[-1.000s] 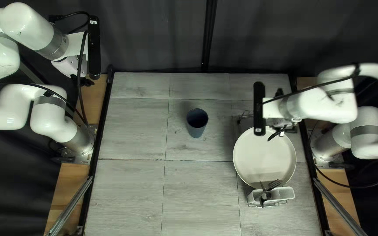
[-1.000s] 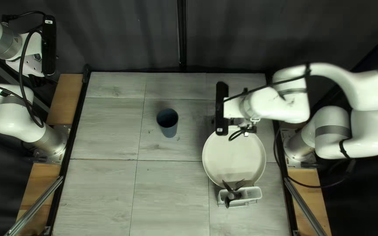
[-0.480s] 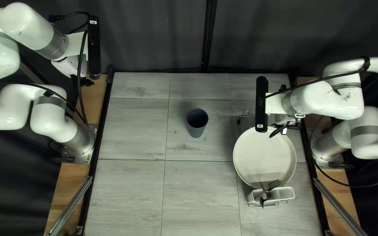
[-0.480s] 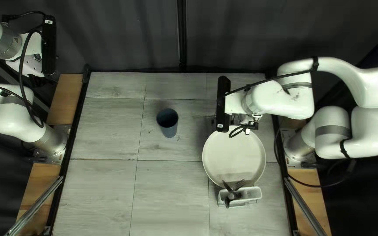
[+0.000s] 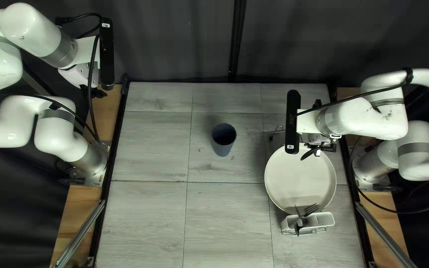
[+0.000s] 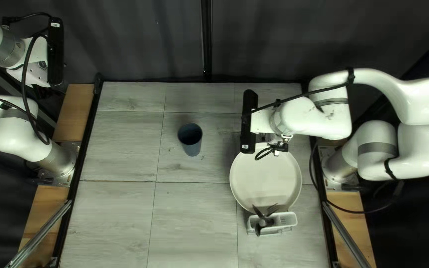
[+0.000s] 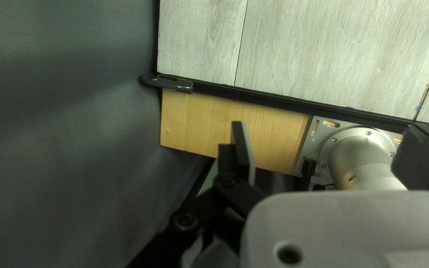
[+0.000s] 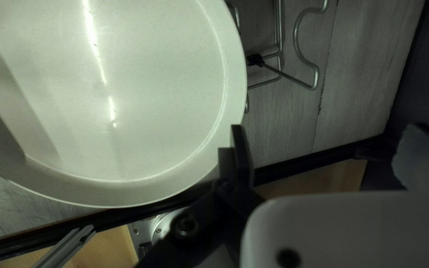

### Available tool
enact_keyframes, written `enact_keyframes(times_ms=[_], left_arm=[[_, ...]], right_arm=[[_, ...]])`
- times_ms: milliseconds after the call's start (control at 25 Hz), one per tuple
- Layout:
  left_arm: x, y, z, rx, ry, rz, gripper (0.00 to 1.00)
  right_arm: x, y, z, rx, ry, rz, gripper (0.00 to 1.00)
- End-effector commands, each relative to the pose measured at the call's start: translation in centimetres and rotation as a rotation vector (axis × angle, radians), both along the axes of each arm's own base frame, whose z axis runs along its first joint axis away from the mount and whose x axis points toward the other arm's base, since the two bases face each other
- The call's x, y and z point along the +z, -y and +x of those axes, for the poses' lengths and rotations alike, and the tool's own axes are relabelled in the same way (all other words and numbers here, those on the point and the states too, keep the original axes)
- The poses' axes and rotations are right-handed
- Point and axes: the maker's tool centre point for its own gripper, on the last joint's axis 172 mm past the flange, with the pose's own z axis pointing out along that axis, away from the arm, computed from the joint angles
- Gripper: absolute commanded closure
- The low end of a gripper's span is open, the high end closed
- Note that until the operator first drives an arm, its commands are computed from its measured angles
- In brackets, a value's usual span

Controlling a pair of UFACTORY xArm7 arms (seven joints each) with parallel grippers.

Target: Pick up and place plate onto table. Place down one fork to the left of the plate. Place spoon and knife to the right of the plate. Place cup above the knife and spoon

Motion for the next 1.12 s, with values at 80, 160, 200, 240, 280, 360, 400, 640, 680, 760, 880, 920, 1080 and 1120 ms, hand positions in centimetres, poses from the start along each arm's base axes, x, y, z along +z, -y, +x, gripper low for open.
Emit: enact_keyframes(times_ms=[80, 160, 200, 240, 280, 360, 400, 640, 680, 760, 880, 920, 1080, 1120], left_arm=[[0.0, 0.0, 0.0, 0.000, 0.000, 0.000, 0.00], [0.0, 0.0, 0.0, 0.000, 0.000, 0.000, 0.00], [0.0, 0.0, 0.0, 0.000, 0.000, 0.000, 0.00], [0.0, 0.0, 0.0, 0.000, 0.000, 0.000, 0.00], [0.0, 0.0, 0.0, 0.000, 0.000, 0.000, 0.00], [0.0, 0.0, 0.0, 0.000, 0.000, 0.000, 0.00], [0.0, 0.0, 0.0, 0.000, 0.000, 0.000, 0.00], [0.0, 0.0, 0.0, 0.000, 0.000, 0.000, 0.00], [0.0, 0.0, 0.0, 0.000, 0.000, 0.000, 0.00], [0.0, 0.0, 0.0, 0.000, 0.000, 0.000, 0.00], [0.0, 0.0, 0.0, 0.000, 0.000, 0.000, 0.00], [0.0, 0.0, 0.0, 0.000, 0.000, 0.000, 0.00], [0.0, 0.0, 0.0, 0.000, 0.000, 0.000, 0.00], [0.0, 0.0, 0.0, 0.000, 0.000, 0.000, 0.00]], right_arm=[[0.6, 11.8, -1.9, -0.052, -0.053, 0.117, 0.00], [0.8, 11.2, -2.7, -0.070, -0.053, 0.129, 0.00], [0.7, 10.9, -2.9, -0.081, -0.054, 0.132, 0.00], [0.8, 10.8, -3.2, -0.087, -0.054, 0.134, 0.00], [0.9, 10.5, -3.5, -0.101, -0.049, 0.137, 0.00], [1.2, 10.3, -3.7, -0.118, -0.039, 0.139, 0.00], [1.5, 10.4, -3.7, -0.128, -0.035, 0.139, 0.00], [1.6, 10.4, -3.6, -0.132, -0.034, 0.138, 0.00], [1.6, 10.4, -3.6, -0.132, -0.034, 0.138, 0.00], [1.6, 10.4, -3.6, -0.132, -0.034, 0.138, 0.00], [1.6, 10.4, -3.6, -0.132, -0.034, 0.138, 0.00], [1.6, 10.4, -3.6, -0.132, -0.034, 0.138, 0.00], [1.6, 10.4, -3.6, -0.132, -0.034, 0.138, 0.00], [1.6, 10.4, -3.6, -0.132, -0.034, 0.138, 0.00]])
